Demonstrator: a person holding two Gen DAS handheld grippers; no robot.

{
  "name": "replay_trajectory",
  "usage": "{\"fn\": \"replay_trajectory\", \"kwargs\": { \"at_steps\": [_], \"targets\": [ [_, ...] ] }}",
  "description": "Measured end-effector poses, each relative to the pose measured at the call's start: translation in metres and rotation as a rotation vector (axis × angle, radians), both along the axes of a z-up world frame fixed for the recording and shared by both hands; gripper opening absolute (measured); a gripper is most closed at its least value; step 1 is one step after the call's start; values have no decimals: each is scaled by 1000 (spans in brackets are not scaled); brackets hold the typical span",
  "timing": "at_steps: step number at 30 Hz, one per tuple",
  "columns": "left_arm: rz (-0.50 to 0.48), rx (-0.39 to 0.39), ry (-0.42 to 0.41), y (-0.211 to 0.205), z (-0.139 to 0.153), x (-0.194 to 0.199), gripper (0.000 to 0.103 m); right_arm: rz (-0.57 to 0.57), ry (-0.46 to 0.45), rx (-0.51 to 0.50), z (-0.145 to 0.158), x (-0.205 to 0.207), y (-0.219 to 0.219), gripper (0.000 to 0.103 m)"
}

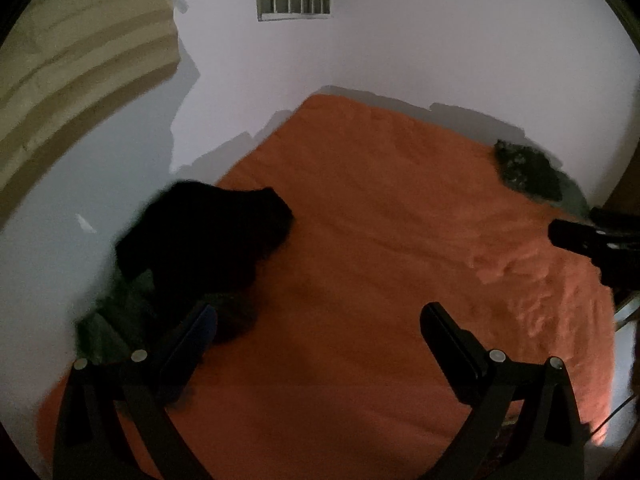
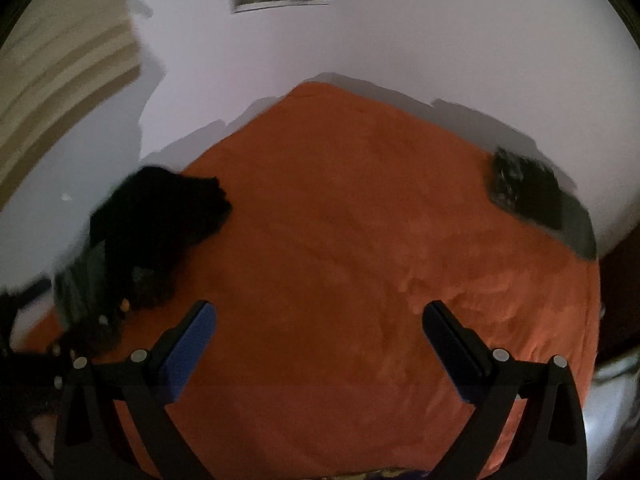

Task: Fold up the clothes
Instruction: 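Move both grippers down onto the black garment in the clothes pile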

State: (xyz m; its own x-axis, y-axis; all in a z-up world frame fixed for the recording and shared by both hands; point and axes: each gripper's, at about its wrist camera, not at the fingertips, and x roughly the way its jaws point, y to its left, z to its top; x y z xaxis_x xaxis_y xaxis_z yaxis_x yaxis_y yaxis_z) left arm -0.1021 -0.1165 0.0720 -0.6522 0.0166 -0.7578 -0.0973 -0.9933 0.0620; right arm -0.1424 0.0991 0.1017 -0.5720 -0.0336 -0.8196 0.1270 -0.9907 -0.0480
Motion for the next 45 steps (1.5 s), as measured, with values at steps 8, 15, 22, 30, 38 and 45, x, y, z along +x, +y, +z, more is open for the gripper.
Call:
{"fn": "replay_trajectory", "kwargs": {
  "at_steps": [8, 15, 22, 30, 38, 45],
  "targets": [
    [98, 49, -39, -47, -31, -20, 102, 106, -36, 36, -30, -18, -59, 103],
    [271, 234, -46, -105, -82, -38, 102, 172, -45, -3, -94, -49, -98, 103],
    [400, 136, -73, -173, -144, -27, 102, 224, -32, -19, -152, -86, -110, 103],
    [470, 272, -130, -205, -190, -49, 102, 355, -38, -157, -196, -120, -168, 103],
    [531, 307, -150, -226, -213, -59, 102, 396, -53, -199, -243, -133, -212, 103],
    [609, 430, -110, -253, -216, -58, 102, 438, -96, -264, -266, -147, -243, 103]
  ]
}}
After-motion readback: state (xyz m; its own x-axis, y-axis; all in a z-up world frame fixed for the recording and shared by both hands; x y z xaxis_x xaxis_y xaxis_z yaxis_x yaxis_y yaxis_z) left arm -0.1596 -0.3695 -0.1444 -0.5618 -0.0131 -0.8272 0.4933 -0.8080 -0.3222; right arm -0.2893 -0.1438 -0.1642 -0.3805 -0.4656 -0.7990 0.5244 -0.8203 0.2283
